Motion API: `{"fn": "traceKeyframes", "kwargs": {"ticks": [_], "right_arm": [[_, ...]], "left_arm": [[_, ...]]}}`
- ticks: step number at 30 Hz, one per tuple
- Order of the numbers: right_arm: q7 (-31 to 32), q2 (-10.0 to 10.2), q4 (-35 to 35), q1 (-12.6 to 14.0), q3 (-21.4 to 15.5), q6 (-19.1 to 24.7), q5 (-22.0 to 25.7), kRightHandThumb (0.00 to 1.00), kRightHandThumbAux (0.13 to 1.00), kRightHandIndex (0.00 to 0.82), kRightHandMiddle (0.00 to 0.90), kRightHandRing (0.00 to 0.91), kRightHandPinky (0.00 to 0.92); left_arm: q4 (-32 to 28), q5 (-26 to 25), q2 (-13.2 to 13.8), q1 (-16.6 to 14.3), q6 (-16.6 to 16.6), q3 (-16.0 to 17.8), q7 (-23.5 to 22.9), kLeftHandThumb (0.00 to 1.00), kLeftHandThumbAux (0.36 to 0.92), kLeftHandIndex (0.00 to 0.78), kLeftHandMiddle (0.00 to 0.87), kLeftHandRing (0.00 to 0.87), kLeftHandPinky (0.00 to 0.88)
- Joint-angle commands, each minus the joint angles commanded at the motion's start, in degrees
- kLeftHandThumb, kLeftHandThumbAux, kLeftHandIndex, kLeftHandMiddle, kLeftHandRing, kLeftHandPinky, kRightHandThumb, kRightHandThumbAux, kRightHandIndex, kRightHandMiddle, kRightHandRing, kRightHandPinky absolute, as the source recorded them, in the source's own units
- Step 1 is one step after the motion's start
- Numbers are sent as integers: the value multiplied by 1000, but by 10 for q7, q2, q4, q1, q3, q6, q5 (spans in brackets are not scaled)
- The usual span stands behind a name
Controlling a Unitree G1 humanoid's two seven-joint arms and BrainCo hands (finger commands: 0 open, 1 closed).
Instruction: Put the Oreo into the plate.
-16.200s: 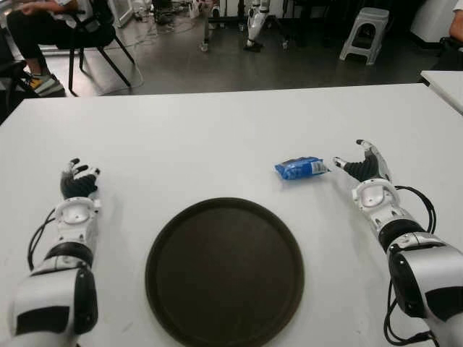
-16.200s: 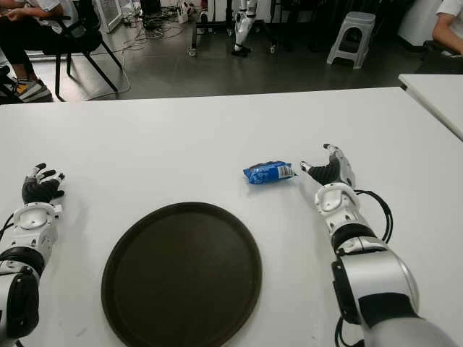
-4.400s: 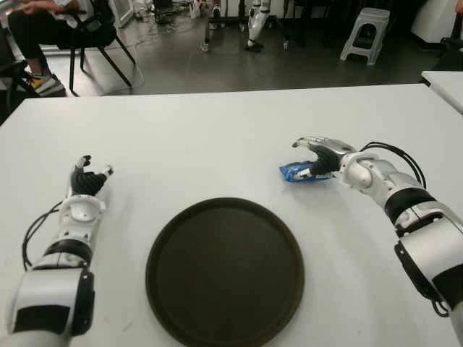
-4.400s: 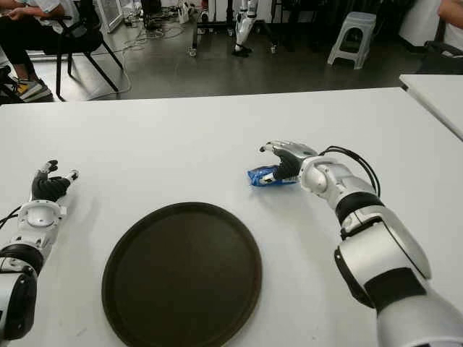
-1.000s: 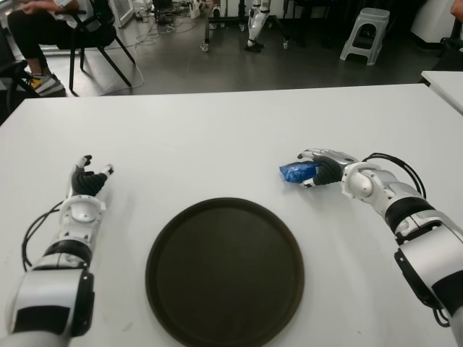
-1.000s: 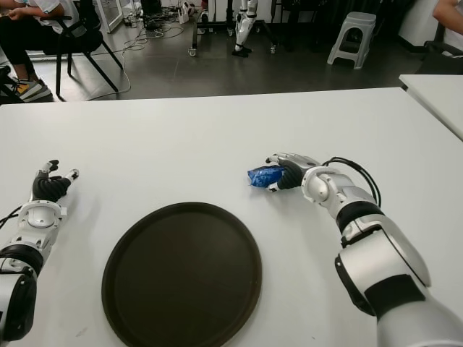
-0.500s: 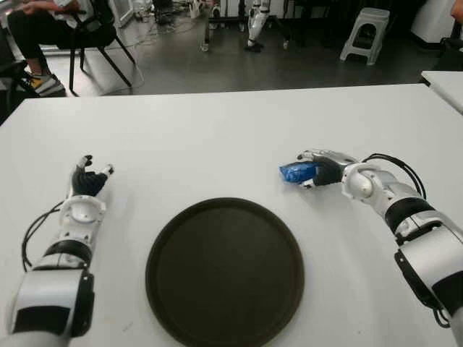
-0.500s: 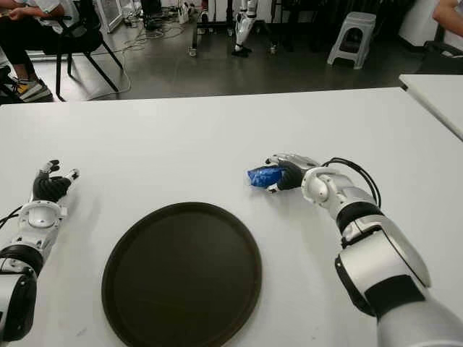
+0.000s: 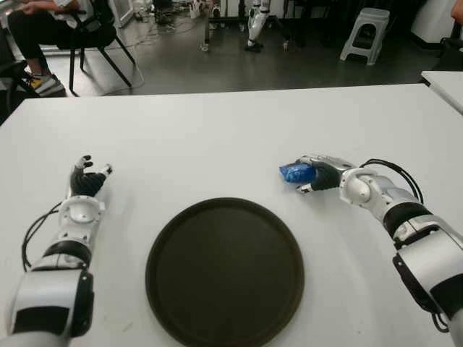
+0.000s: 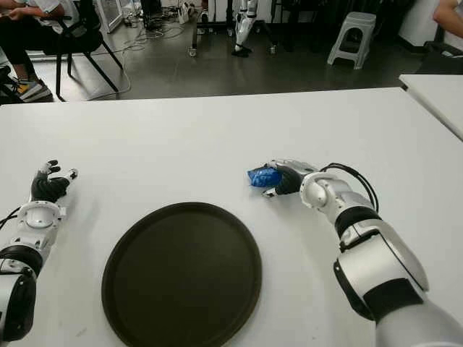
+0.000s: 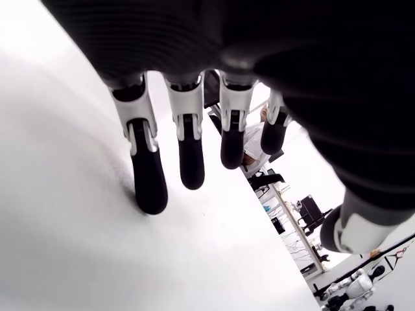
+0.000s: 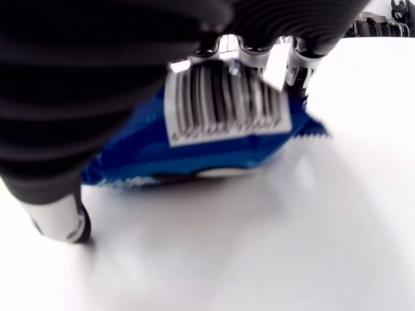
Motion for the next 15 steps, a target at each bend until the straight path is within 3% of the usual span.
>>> {"fn": "traceKeyframes", "kwargs": {"ticks": [15], "right_arm": [[0, 9, 1, 10, -2, -7, 5, 219, 517, 0, 11, 79, 130]], "left_arm": [[1, 0, 1, -1, 4, -1, -3, 331, 508, 0, 128, 137, 94]]}}
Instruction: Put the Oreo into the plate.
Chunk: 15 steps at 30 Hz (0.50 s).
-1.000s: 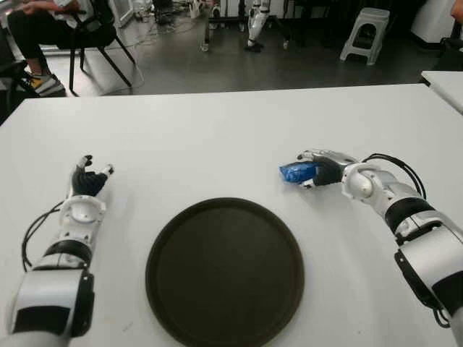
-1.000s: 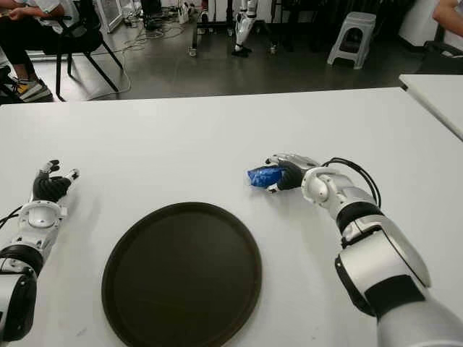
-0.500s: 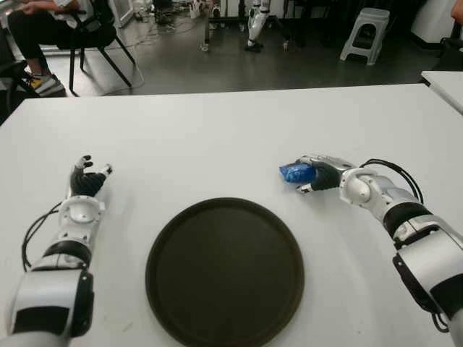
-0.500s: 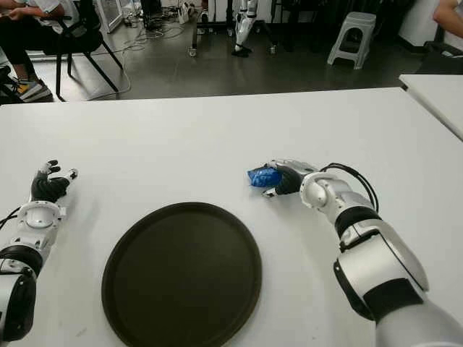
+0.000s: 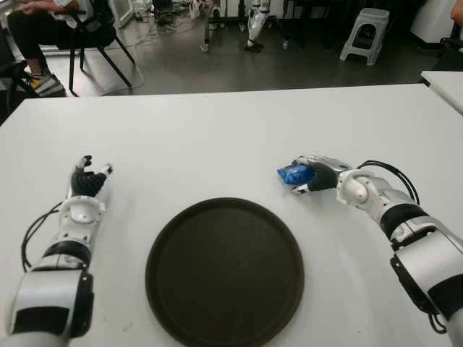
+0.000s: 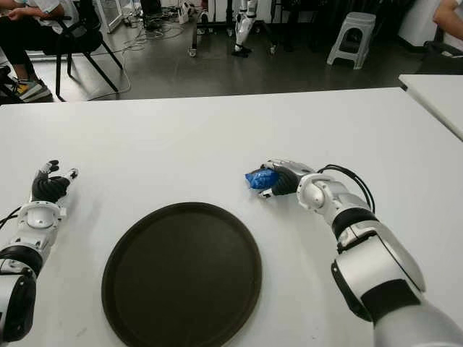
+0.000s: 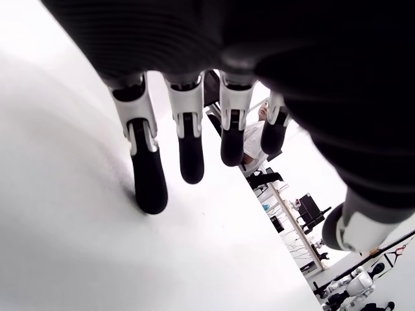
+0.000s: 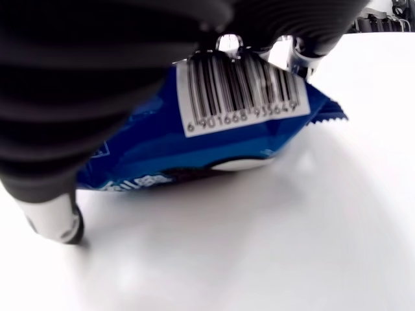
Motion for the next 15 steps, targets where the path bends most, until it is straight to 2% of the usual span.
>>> {"fn": "traceKeyframes", "kwargs": {"ticks": [8, 15], "right_arm": [[4, 8, -1, 2, 9, 2, -6, 220, 526, 0, 0, 76, 146], [13, 11, -1, 2, 14, 8, -7, 176, 523, 0, 0, 86, 166]], "left_arm": [[0, -2, 0, -1, 3, 1, 0, 344, 523, 0, 136, 150, 113], [0, -2, 0, -1, 4, 1, 1, 351, 526, 0, 131, 141, 101]]}}
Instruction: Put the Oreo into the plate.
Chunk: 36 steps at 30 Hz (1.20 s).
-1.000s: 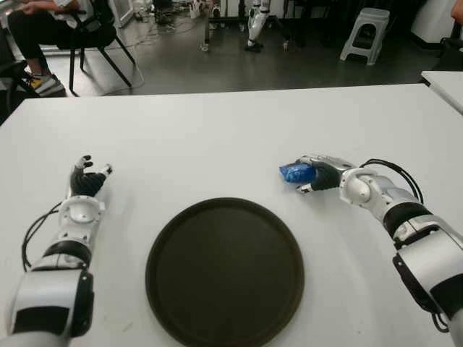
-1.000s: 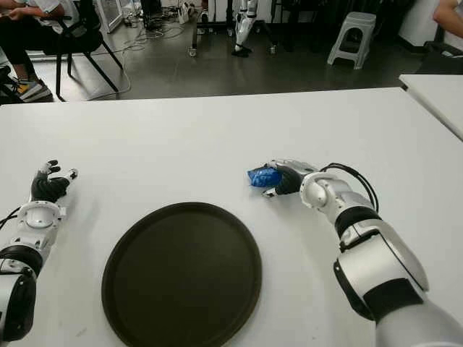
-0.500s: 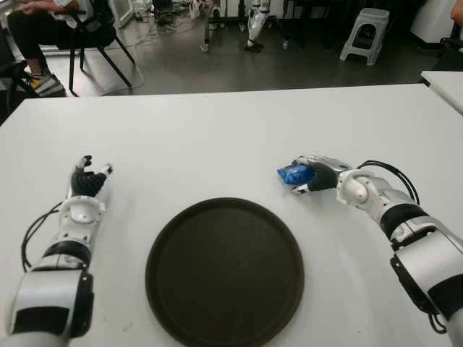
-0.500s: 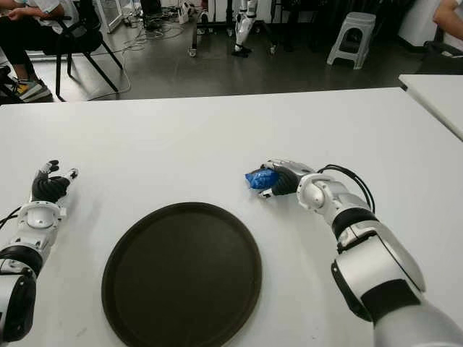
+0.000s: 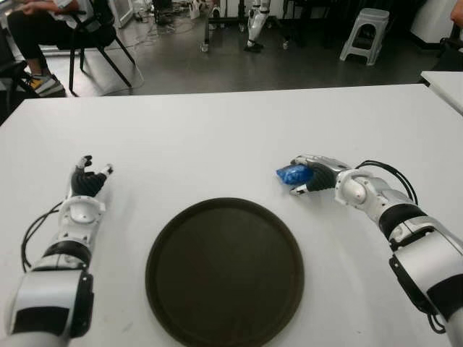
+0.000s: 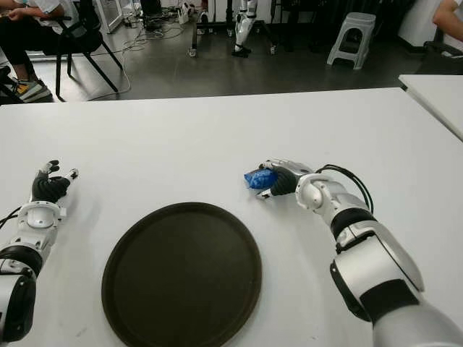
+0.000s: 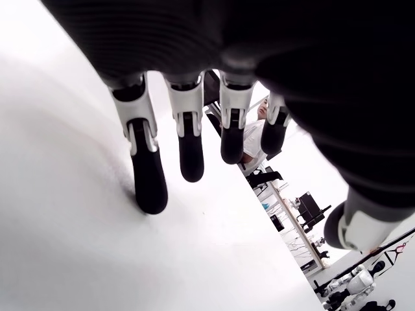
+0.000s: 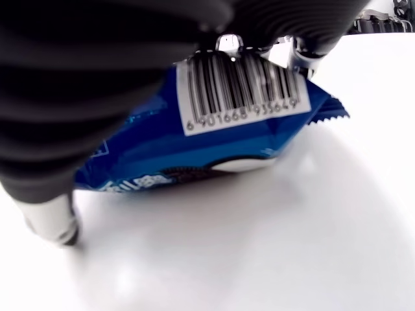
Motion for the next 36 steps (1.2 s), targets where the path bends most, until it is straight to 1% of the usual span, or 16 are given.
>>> {"fn": "traceKeyframes", "kwargs": {"ticks": [3, 9, 13, 17, 20, 22, 24, 25, 26, 27, 28, 30, 31, 32, 33, 36], "right_arm": [[6, 2, 0, 0, 0, 3, 2, 175, 520, 0, 0, 85, 164], [11, 5, -1, 2, -3, 6, 6, 179, 515, 0, 0, 100, 206], [13, 4, -2, 2, -4, 7, 8, 195, 517, 0, 32, 137, 240], [11, 3, -2, 2, -3, 6, 10, 190, 506, 0, 41, 141, 213], [5, 1, -3, 2, -1, 2, 9, 203, 539, 0, 101, 176, 238], [1, -1, -4, 1, 1, -2, 9, 226, 587, 42, 172, 229, 287], [-2, -1, -5, 1, 1, -4, 9, 281, 636, 126, 243, 288, 313], [-3, -1, -5, 1, 2, -5, 9, 303, 655, 157, 269, 310, 324], [-3, -2, -5, 1, 2, -6, 9, 311, 661, 169, 279, 318, 327], [-7, -3, -6, 1, 5, -10, 7, 445, 684, 258, 346, 379, 367], [-14, -4, -6, 1, 9, -11, 2, 533, 697, 317, 427, 449, 409], [-27, -4, -6, -2, 17, -9, -7, 608, 710, 371, 535, 537, 439], [-31, -5, -5, -3, 20, -7, -10, 636, 715, 392, 599, 585, 454], [-41, -4, -4, -3, 25, -3, -15, 646, 716, 399, 622, 602, 460], [-48, -4, -3, -3, 29, 0, -19, 661, 719, 411, 673, 637, 469], [-67, -4, -1, -3, 37, 6, -23, 678, 722, 425, 741, 686, 481]], "left_arm": [[0, -2, -1, 0, -1, 2, -1, 352, 527, 0, 130, 139, 101], [0, -6, -1, 0, -2, 6, -2, 343, 528, 0, 132, 140, 96], [0, -6, -1, 1, -3, 7, -2, 339, 529, 0, 140, 145, 97], [0, -4, -2, 1, -3, 6, 1, 342, 535, 0, 139, 146, 97], [0, -2, -1, 1, -3, 4, 2, 342, 532, 0, 129, 142, 108], [0, -1, -1, 1, -2, 2, 2, 342, 531, 0, 123, 137, 105], [0, 0, -1, 1, -2, 1, 2, 342, 531, 0, 120, 133, 100], [0, 0, -1, 1, -2, 1, 2, 342, 531, 0, 119, 132, 98], [0, 0, -1, 1, -2, 1, 2, 342, 531, 0, 119, 131, 98], [0, 1, 0, 1, -1, 0, 3, 341, 531, 0, 121, 132, 95], [0, 1, 0, 1, -1, 0, 3, 342, 535, 0, 124, 133, 94], [0, 1, 0, 1, 0, 0, 3, 348, 544, 0, 126, 136, 97], [0, 1, 0, 1, 0, 0, 3, 350, 547, 0, 126, 137, 100], [0, 1, 0, 0, 1, -1, 3, 351, 549, 0, 126, 137, 102], [0, 2, 0, 0, 2, -2, 4, 352, 549, 0, 127, 139, 108], [0, 1, 0, 0, 2, -2, 3, 355, 548, 0, 128, 141, 116]]}}
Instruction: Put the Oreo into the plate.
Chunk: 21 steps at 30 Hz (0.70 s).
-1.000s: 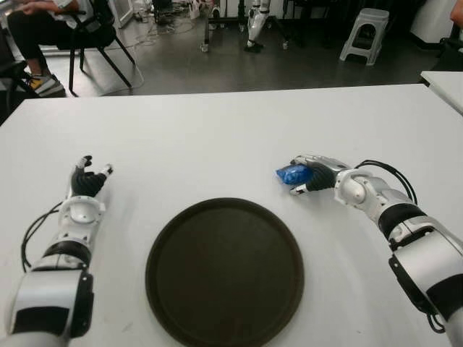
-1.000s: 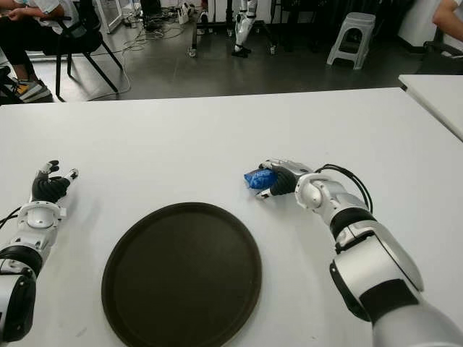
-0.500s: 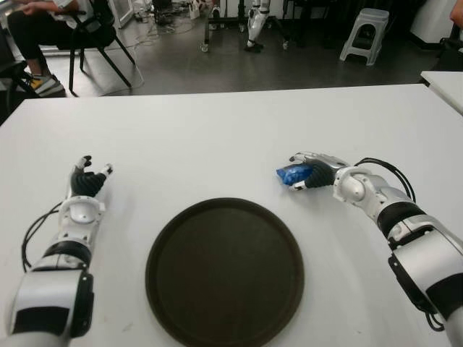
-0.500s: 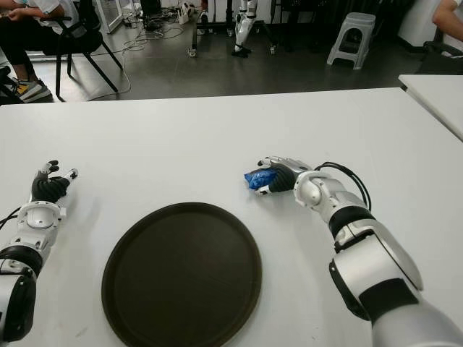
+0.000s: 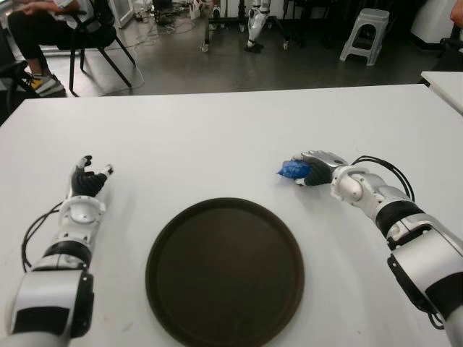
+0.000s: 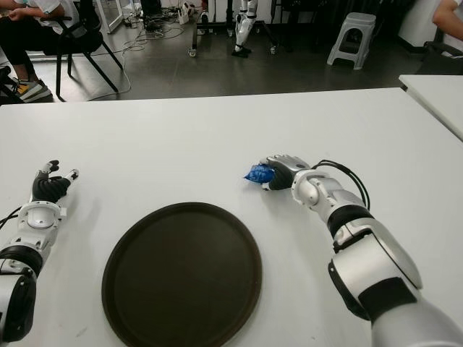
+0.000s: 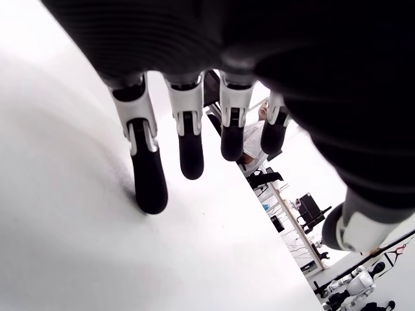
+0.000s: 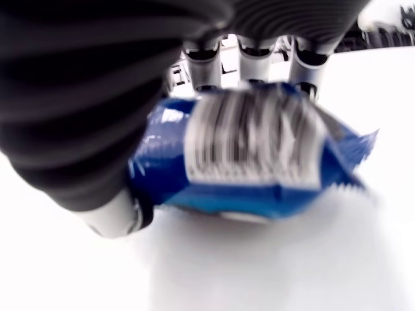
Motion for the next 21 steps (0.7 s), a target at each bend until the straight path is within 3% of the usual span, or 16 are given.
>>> {"fn": "traceKeyframes", "kwargs": {"ticks": [7, 16, 21], "right_arm": [[-33, -1, 1, 2, 6, 3, 2, 683, 723, 434, 790, 734, 536], [-46, 0, 3, 1, 8, 10, 6, 687, 721, 434, 773, 758, 708], [-40, 0, 3, 0, 6, 13, 8, 689, 720, 435, 775, 768, 748]], "left_arm": [[-1, -6, -1, 1, -3, 6, -3, 366, 538, 0, 131, 145, 128], [-1, -5, -1, 1, -4, 5, -3, 355, 533, 0, 129, 136, 104], [0, -6, -1, 2, -4, 5, -3, 370, 526, 0, 130, 143, 116]]}}
